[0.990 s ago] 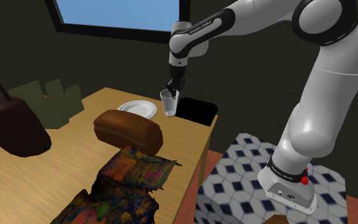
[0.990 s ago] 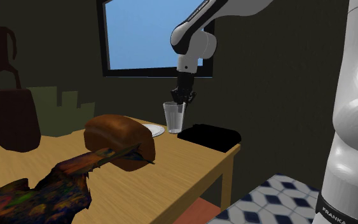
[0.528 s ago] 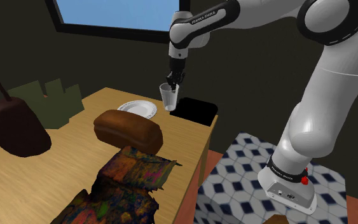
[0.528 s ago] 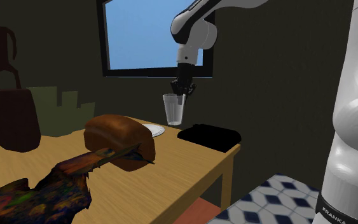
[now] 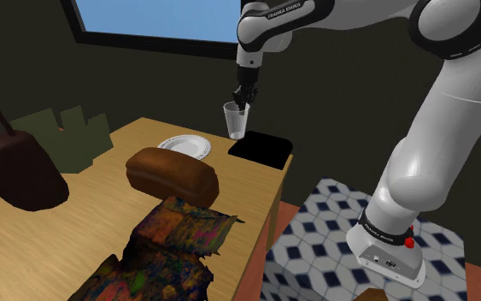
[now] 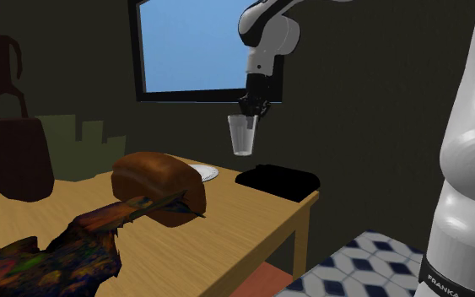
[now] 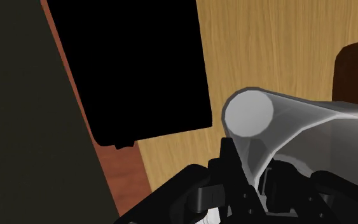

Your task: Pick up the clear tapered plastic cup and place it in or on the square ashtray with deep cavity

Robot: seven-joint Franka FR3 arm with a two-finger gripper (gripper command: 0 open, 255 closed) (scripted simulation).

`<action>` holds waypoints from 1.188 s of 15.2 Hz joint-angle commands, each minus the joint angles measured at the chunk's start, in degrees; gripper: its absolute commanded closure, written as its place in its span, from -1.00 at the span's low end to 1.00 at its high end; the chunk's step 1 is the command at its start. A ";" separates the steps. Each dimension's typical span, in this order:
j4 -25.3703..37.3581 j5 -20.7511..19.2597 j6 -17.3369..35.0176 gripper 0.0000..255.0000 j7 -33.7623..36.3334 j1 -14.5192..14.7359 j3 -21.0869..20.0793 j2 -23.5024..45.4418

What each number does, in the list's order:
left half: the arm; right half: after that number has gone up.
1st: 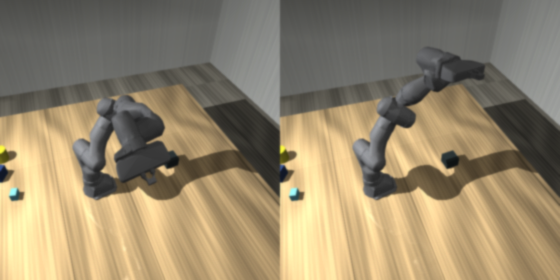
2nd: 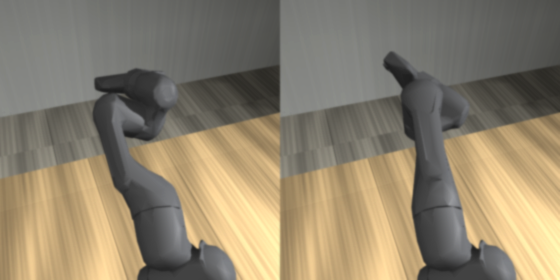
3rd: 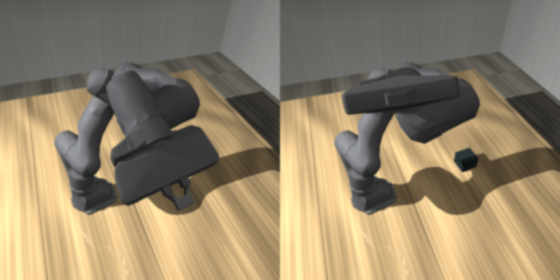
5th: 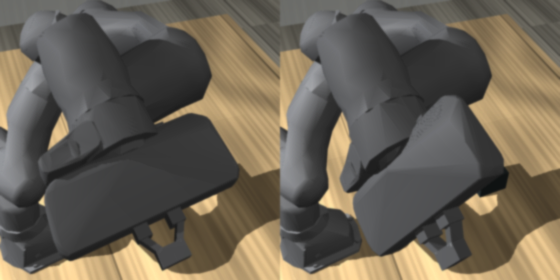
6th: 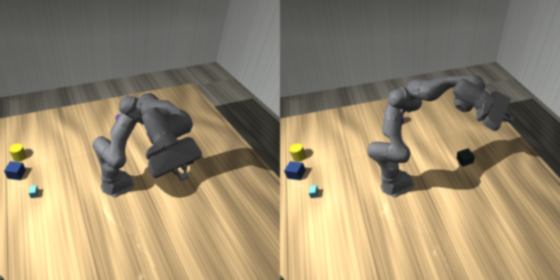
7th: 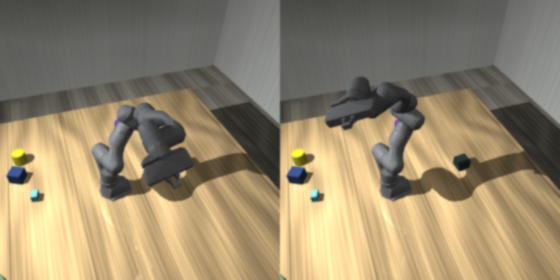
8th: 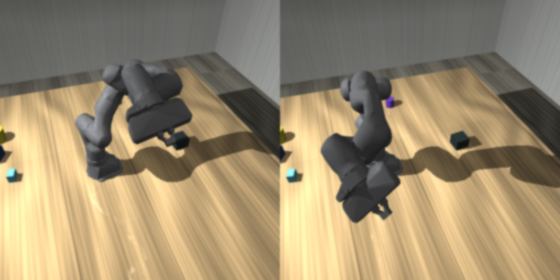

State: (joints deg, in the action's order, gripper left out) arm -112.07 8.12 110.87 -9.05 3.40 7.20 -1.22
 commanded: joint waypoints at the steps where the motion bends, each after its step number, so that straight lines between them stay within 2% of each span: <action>1: 0.40 -0.22 -1.55 1.00 -2.31 -1.24 1.28 -0.84; 10: 2.08 -1.28 -6.36 1.00 -12.85 -6.62 7.30 -2.61; 18: -3.02 -0.80 -0.39 1.00 -13.75 -6.61 7.34 -1.65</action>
State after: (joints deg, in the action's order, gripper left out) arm -114.17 7.30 109.61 -22.66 -3.19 14.52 -2.79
